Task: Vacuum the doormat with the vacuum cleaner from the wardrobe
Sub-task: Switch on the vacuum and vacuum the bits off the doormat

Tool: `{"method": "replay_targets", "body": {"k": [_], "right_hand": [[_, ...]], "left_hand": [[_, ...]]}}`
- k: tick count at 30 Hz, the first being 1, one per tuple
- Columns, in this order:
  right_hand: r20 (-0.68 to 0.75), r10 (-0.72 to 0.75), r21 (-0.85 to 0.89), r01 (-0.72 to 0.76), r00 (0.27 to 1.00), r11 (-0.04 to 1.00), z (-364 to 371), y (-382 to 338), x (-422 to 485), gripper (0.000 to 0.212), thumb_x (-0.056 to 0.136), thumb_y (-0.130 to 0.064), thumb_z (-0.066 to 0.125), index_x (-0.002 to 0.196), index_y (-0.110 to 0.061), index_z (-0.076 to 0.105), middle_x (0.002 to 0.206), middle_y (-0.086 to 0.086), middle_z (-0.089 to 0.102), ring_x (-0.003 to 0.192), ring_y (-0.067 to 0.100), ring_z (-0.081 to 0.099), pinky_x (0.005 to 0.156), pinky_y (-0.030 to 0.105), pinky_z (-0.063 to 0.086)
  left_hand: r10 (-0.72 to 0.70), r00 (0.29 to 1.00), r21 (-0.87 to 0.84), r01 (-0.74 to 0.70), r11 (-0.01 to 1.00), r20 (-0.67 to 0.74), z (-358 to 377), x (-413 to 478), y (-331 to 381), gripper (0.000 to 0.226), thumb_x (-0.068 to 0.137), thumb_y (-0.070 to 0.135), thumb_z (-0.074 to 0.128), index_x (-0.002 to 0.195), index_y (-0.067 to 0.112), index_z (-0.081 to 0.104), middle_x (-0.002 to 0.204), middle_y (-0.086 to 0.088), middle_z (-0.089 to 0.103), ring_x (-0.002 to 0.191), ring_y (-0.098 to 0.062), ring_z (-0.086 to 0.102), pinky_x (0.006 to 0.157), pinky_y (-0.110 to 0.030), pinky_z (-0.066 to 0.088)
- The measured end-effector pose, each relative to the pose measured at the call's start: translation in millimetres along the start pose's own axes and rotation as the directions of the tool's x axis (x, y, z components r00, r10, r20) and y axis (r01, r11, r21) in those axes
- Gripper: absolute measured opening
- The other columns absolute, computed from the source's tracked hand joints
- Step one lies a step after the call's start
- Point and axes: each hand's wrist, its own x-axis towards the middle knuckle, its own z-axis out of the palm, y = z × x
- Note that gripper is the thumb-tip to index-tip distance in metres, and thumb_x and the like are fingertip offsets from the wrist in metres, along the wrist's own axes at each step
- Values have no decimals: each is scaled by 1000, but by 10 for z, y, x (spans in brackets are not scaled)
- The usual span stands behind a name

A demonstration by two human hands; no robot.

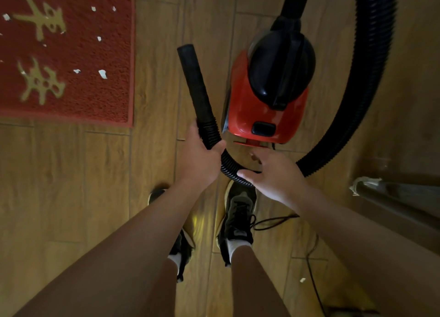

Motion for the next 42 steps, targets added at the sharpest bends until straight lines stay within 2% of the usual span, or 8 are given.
{"method": "replay_targets", "body": {"k": [5,9,14,19,25,30,35,42], "right_hand": [[-107,95,81,-86,990,993,-31,233,274,49,89,-51,65,126,-19,62,120,-1,66,112,20,62,95,39,52],[-179,141,92,-126,974,988,-65,314,405,46,87,-49,67,121,-20,61,110,-2,62,101,20,62,87,40,54],[-280,176,118,-149,944,982,-62,336,430,43,88,-42,70,119,-16,58,114,1,55,99,21,60,81,40,54],[-379,260,206,-193,888,959,-52,345,483,42,86,-41,73,115,-16,56,115,0,53,99,18,60,80,38,56],[-456,351,283,-241,818,928,7,267,580,44,82,-43,76,109,-15,54,112,0,52,96,19,60,78,39,57],[-471,374,291,-260,799,921,52,263,607,45,82,-44,76,108,-15,53,112,0,51,97,20,60,78,40,57],[-472,386,294,-271,793,917,49,277,627,46,80,-44,78,107,-16,53,111,-1,51,97,19,59,78,40,57],[-460,413,277,-315,786,908,18,275,675,49,78,-46,80,105,-17,52,109,-2,51,93,19,61,74,40,57]], "left_hand": [[-10,1000,4,10,1000,13,143,80,-54,45,95,8,68,122,37,48,105,18,63,103,0,63,98,-37,56],[-19,1000,-15,19,1000,16,213,121,-99,48,95,7,68,128,36,48,109,19,63,105,1,63,99,-37,56],[-37,999,-48,37,998,11,267,165,-133,53,93,3,68,130,36,49,108,20,64,110,-13,68,98,-46,57],[-31,999,-52,32,998,8,273,175,-98,56,93,2,68,127,42,47,105,26,64,110,-11,67,99,-45,57],[-44,999,-68,46,997,30,243,180,-100,58,93,4,68,138,34,46,106,26,64,112,-15,68,99,-47,56],[-32,999,-32,33,999,40,204,200,-98,59,94,5,68,139,34,45,97,37,62,103,0,66,99,-42,57],[-10,999,0,10,1000,47,203,220,-63,51,94,5,68,131,35,50,96,35,63,99,-3,67,96,-43,58],[-3,999,29,2,1000,47,232,256,-31,52,94,5,68,138,28,49,98,35,63,102,2,65,97,-37,58]]}}
